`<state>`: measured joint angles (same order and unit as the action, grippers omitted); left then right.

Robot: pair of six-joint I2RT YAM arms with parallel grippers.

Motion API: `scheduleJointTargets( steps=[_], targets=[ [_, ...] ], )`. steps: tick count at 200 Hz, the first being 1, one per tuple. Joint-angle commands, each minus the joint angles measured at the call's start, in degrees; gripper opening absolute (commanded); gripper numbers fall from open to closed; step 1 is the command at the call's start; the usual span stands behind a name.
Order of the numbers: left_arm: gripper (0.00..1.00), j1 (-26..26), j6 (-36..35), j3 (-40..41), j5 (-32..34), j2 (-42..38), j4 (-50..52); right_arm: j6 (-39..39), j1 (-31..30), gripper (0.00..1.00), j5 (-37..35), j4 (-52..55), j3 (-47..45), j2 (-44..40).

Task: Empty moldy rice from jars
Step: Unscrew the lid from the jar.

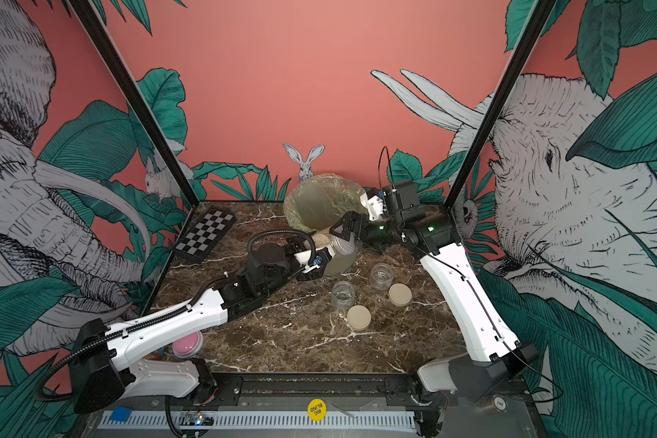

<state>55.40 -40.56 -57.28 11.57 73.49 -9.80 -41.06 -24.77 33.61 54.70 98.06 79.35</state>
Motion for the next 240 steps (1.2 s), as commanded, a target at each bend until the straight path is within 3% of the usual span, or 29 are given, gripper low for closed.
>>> scheduleJointTargets(
  steps=[1,30,64,93,114,149,175,192,240],
  targets=[
    [0.34,-0.4,-0.2,-2.8,-0.3,-0.8,-3.7,0.2,0.1,0.89,1.6,-2.7,-0.2,-0.7],
    [0.33,-0.5,0.9,-2.6,-0.8,-1.4,-4.0,0.4,0.1,0.83,2.3,-3.5,-1.4,-1.1],
    [0.32,-4.3,7.5,-1.2,-8.5,-3.3,-3.7,3.7,0.1,0.68,2.7,-5.4,-2.7,-2.5],
    [0.31,-8.6,14.8,-0.1,-20.2,-4.9,-3.0,14.9,-0.3,0.51,7.6,-11.2,-5.6,-4.8],
    [0.29,-9.0,16.9,-0.8,-25.5,-4.5,-1.2,22.8,-0.5,0.45,9.5,-16.0,-8.7,-7.2],
    [0.27,-9.1,18.9,-2.2,-29.6,-2.5,1.1,25.5,-0.5,0.42,21.3,-28.9,-14.9,-9.1],
    [0.27,-9.4,19.9,-2.1,-31.4,-2.2,0.7,38.5,-0.5,0.42,28.3,-22.6,-13.7,-8.4],
    [0.27,-9.5,20.1,-2.3,-31.8,-2.2,0.5,45.4,-0.5,0.38,27.9,-17.2,-11.9,-6.8],
    [0.24,-9.6,20.4,-1.3,-31.5,-3.0,-0.6,58.4,-0.5,0.38,25.3,-2.8,-5.0,-2.3]
  ],
)
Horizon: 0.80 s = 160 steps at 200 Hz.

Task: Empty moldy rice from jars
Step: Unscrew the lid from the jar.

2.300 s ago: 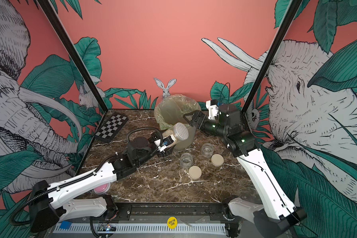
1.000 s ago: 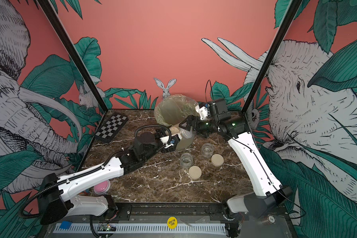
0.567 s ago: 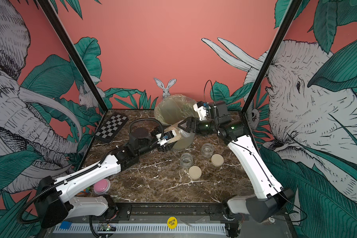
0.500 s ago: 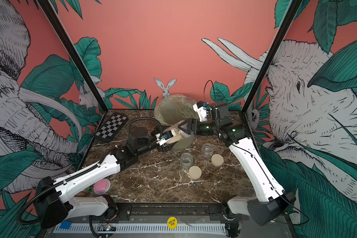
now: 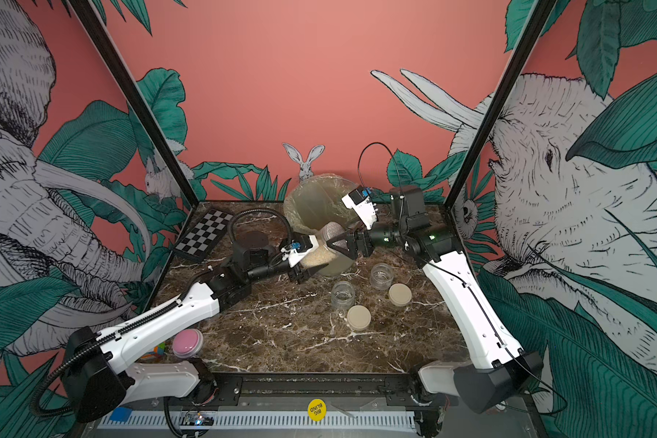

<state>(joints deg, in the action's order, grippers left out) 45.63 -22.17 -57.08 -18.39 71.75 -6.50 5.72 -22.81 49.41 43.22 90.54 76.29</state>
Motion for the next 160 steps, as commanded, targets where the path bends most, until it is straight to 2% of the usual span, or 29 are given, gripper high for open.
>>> scheduleJointTargets(
  steps=[1,37,55,85,114,135,150,160],
  targets=[
    [0.24,0.2,2.0,-1.5,-1.6,-1.3,-4.0,11.8,-2.5,0.38,9.4,8.8,2.6,0.8],
    [0.21,0.0,2.5,-1.4,-2.5,-1.3,-3.9,19.1,-2.0,0.38,6.7,14.3,7.2,3.4],
    [0.19,-0.1,2.5,-1.3,-3.3,-1.2,-3.1,24.1,-1.8,0.34,8.1,15.8,9.4,5.0],
    [0.16,-0.3,2.3,-0.3,-4.8,-1.7,-2.0,28.5,-0.7,0.35,10.6,16.2,12.6,7.2],
    [0.15,-0.5,3.3,1.5,-4.4,-2.5,-2.5,39.1,0.0,0.38,13.6,25.3,18.5,10.2],
    [0.06,-0.6,3.3,1.7,-6.2,-2.6,-1.8,49.6,0.1,0.38,14.3,34.4,22.7,12.0],
    [0.0,-0.7,3.3,1.4,-7.0,-2.2,-0.9,53.5,0.1,0.38,14.3,38.3,24.6,13.0],
    [0.0,-0.9,3.4,1.3,-7.4,-2.0,-0.7,55.5,0.0,0.39,14.3,40.3,25.5,13.6]
  ],
)
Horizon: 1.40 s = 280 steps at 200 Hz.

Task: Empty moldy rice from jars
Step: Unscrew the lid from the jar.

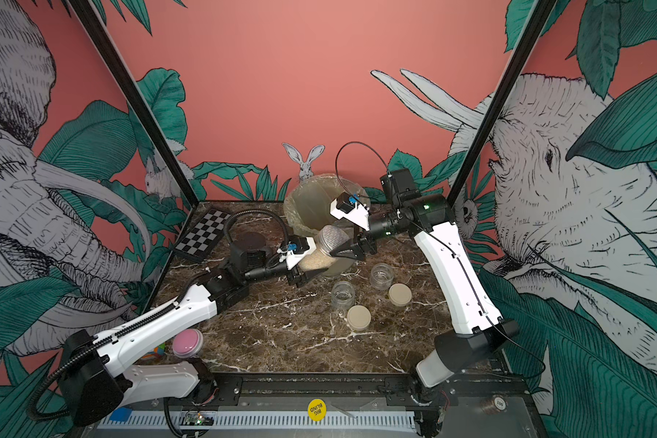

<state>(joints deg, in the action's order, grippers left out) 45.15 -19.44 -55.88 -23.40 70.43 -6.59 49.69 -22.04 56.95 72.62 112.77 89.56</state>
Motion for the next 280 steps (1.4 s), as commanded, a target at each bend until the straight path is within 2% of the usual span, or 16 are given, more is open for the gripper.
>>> scheduleJointTargets(
  steps=[1,66,100,127,160,164,199,259,280],
  targets=[
    [0.0,-0.4,0.7,0.0,-2.5,-0.6,-0.6,11.7,-0.7,0.39,6.7,11.1,3.4,0.4],
    [0.01,-1.1,1.6,-1.7,-6.1,-0.1,2.9,18.6,-0.7,0.41,4.7,14.4,5.9,1.5],
    [0.0,-1.7,1.5,-0.8,-5.0,-1.3,3.0,18.9,-0.7,0.41,3.0,14.6,6.5,1.6],
    [0.0,-3.4,3.0,0.9,-5.4,-2.6,1.8,17.0,-0.4,0.42,0.6,10.7,4.0,0.0],
    [0.0,-4.6,3.8,2.7,-4.4,-4.1,1.9,11.5,0.1,0.43,-1.3,2.3,-1.8,-3.1],
    [0.0,-6.3,3.9,3.1,-4.3,-4.5,1.9,11.2,0.1,0.43,-1.6,1.7,-2.3,-3.3],
    [0.01,-8.7,5.7,6.8,-1.3,-9.1,1.2,6.0,0.2,0.45,-2.6,-4.8,-7.5,-4.7],
    [0.04,-9.7,10.6,16.2,11.0,-19.8,1.1,-12.9,-1.0,0.48,-7.6,-21.0,-22.7,-8.4],
    [0.06,-9.8,12.1,19.3,18.6,-23.9,1.0,-18.0,-4.8,0.49,-16.1,-26.5,-29.8,-10.6]
  ],
)
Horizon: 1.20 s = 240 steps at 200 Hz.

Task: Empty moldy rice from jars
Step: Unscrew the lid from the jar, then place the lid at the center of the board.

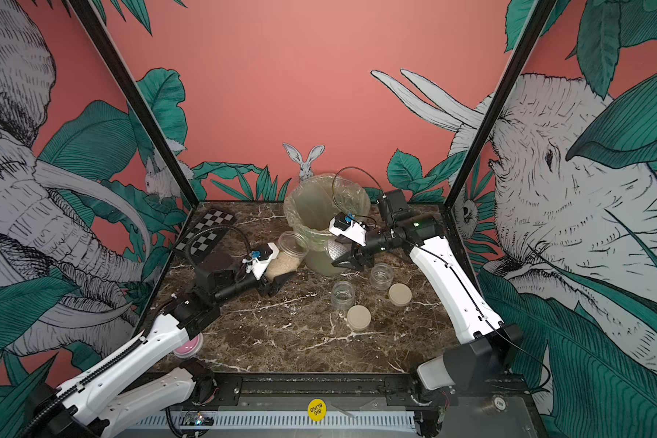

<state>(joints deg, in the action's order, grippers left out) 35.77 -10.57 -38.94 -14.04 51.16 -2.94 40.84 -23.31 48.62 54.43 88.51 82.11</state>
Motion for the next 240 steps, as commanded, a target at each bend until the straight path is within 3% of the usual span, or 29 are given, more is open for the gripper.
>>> scheduleJointTargets(
  steps=[1,17,41,88,171,240],
  targets=[
    [0.06,-0.4,3.4,2.6,9.8,-4.9,-2.7,-9.2,-3.8,0.49,-8.1,-8.5,-5.8,-3.3],
    [0.09,-0.4,4.9,6.2,17.6,-8.8,-4.8,-10.0,-7.3,0.52,-11.6,-10.1,-10.3,-4.6],
    [0.13,-0.5,5.8,11.0,27.5,-15.1,-6.2,-17.5,-10.2,0.52,-14.8,-17.7,-17.4,-6.2],
    [0.16,-0.5,7.3,15.2,33.8,-23.0,-2.2,-26.5,-19.2,0.49,-23.6,-27.3,-25.0,-3.2],
    [0.16,-0.5,11.6,21.3,34.8,-28.8,-1.2,-38.4,-31.3,0.49,-34.5,-35.1,-28.4,7.6],
    [0.18,-0.5,12.6,24.9,34.6,-35.0,0.1,-45.9,-35.1,0.51,-40.3,-44.1,-34.4,13.0]
  ],
)
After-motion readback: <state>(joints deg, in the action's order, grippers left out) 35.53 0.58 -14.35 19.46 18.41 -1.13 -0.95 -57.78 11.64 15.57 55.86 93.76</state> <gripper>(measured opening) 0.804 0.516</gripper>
